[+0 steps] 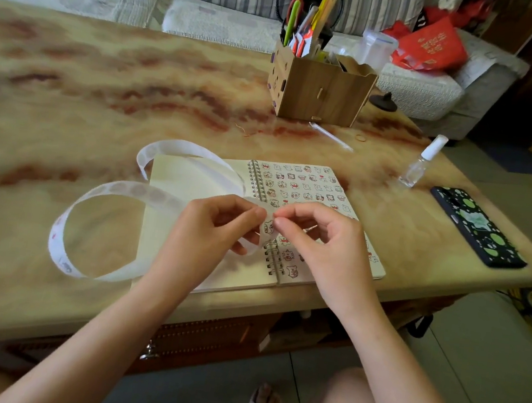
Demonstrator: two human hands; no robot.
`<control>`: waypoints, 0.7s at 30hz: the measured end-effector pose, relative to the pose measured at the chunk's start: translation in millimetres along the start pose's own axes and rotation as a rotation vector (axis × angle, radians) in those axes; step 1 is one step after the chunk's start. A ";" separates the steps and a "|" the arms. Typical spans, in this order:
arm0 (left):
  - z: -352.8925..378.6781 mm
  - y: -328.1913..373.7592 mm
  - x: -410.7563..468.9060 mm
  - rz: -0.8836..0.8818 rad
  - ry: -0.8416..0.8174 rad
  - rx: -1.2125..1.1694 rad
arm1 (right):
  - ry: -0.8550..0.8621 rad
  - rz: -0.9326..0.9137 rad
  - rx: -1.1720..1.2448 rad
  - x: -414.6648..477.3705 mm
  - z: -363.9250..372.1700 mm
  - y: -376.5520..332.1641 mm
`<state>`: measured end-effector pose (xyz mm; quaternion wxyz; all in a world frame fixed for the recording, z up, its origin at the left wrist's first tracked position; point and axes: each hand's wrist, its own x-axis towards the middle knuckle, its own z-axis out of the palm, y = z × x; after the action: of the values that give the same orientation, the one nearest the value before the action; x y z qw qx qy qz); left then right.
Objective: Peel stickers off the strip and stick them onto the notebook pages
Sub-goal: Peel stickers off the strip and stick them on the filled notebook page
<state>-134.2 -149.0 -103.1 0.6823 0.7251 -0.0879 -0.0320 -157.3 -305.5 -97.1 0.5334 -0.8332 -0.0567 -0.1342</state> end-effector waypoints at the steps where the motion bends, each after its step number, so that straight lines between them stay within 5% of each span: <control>1: 0.4 0.2 -0.3 0.004 0.003 -0.002 | 0.000 -0.002 0.002 -0.1 0.0 0.1; 21: 4.7 3.4 -3.6 -0.067 0.052 -0.128 | 0.063 -0.195 -0.174 -2.4 4.0 2.7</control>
<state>-138.8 -153.2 -100.3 0.7279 0.6830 -0.0435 -0.0415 -158.3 -302.9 -101.7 0.4449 -0.8623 -0.1089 -0.2161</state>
